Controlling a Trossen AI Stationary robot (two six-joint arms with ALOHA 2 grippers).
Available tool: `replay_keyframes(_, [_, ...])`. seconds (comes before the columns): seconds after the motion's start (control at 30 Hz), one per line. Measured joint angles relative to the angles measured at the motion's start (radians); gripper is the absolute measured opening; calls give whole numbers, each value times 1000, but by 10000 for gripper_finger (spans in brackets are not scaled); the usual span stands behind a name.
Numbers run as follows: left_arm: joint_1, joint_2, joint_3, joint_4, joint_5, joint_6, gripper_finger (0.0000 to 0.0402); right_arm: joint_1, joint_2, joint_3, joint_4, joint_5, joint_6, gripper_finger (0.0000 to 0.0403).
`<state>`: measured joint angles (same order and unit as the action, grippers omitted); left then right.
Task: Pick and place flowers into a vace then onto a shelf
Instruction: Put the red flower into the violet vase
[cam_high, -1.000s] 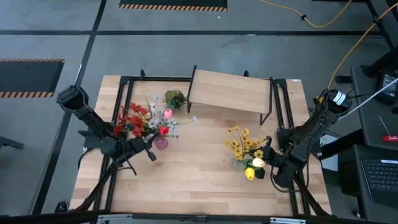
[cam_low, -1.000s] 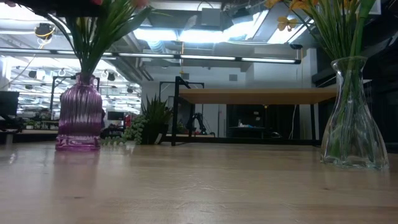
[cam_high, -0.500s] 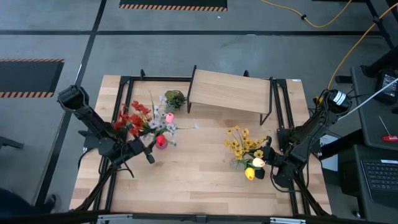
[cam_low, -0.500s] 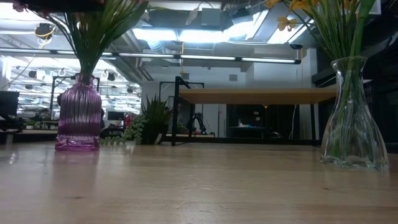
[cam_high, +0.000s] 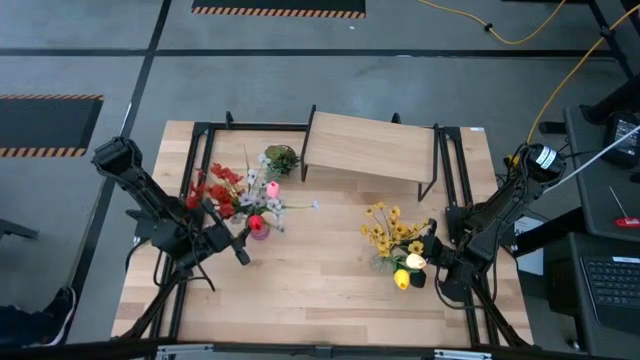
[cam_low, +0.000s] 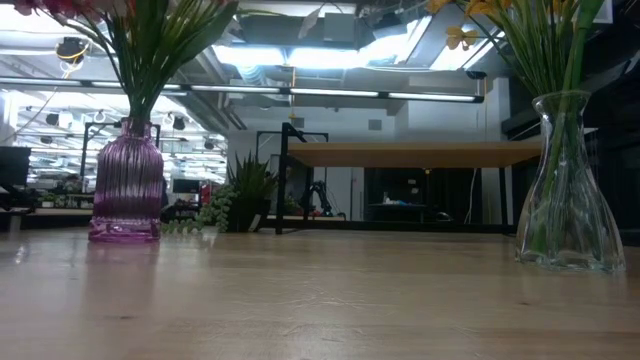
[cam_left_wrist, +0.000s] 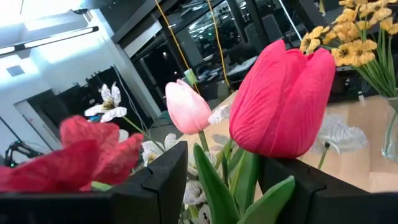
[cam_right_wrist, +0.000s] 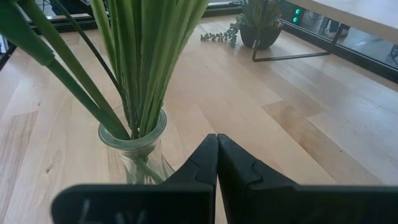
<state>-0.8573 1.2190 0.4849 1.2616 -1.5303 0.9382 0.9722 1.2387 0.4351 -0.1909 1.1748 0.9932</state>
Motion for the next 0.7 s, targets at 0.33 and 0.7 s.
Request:
replay_keyframes(0.33, [-1, 0, -16, -11, -41, -54, 177, 0, 0, 0, 0, 0, 0, 12])
replay_keyframes(0.7, [-24, 0, -120, -39, -42, -236, 143, 0, 0, 0, 9, -1, -2, 12])
